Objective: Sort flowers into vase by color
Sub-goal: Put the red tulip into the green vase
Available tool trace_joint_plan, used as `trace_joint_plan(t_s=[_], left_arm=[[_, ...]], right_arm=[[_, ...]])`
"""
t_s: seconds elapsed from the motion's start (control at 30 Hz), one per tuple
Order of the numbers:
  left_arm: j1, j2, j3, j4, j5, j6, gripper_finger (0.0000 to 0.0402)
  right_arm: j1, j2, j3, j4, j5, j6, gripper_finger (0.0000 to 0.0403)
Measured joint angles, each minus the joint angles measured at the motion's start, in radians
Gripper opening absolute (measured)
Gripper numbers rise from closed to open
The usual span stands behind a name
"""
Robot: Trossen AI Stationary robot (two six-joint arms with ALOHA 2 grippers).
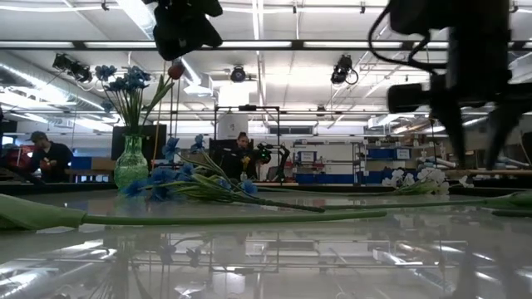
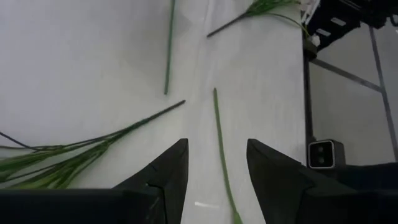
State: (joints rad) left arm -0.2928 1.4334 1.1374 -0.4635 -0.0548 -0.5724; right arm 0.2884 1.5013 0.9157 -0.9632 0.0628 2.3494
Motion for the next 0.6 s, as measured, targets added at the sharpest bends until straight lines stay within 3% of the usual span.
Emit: trace_joint_plan(t_s=[0.13,0.6], left_arm=[[0.004,0.0,0.0,-0.009,0.002,-0.001,0.0167],[0.003,0.0,0.0,-0.065,0.007,0.032,0.0167]], right_arm=[[-0.038,0.023,0.001,0.099,-0.019,-0.012,0.0117],[-0.041,0.137,-0.001,0.155,-0.128,-0.011,0.0117]])
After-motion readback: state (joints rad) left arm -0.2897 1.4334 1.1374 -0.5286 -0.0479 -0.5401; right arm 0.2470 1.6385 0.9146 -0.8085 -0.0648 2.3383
